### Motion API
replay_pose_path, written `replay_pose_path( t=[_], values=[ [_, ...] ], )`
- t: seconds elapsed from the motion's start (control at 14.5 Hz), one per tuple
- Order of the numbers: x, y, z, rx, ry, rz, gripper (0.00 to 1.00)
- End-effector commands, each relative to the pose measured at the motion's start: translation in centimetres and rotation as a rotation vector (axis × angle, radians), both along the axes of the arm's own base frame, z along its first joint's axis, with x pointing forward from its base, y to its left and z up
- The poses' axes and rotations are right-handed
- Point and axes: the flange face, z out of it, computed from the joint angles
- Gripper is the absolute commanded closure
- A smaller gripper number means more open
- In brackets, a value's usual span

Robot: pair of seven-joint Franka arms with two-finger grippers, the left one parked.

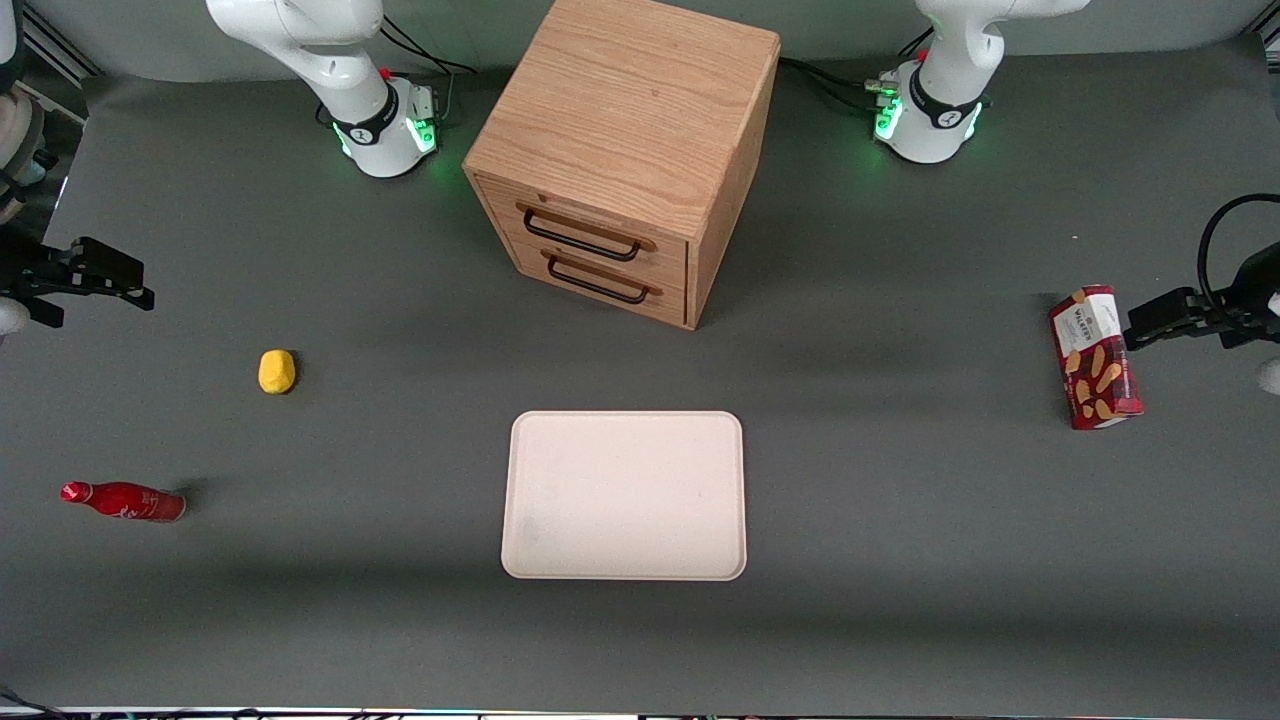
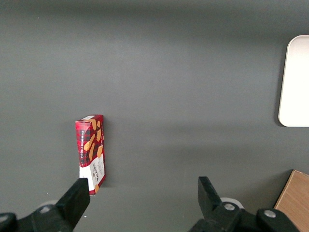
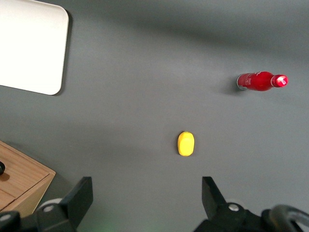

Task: Place coke bottle on tray

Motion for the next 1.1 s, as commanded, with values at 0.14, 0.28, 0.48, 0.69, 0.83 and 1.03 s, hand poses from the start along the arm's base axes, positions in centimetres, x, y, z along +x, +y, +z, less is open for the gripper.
replay_pose_path(
  t=[0.14, 0.28, 0.48, 0.69, 0.83, 1.03],
  values=[
    [-0.5, 0.2, 0.8, 0.011, -0.005, -0.014, 0.00],
    [-0.4, 0.3, 0.7, 0.011, -0.004, -0.013, 0.00],
    [-0.5, 0.3, 0.5, 0.011, 0.000, -0.011, 0.00],
    [-0.7, -0.1, 1.0, 0.012, -0.007, -0.022, 0.00],
    [-0.7, -1.2, 1.0, 0.012, -0.007, -0.043, 0.00],
    [0.0, -3.4, 0.7, 0.010, -0.008, -0.074, 0.00]
  ],
)
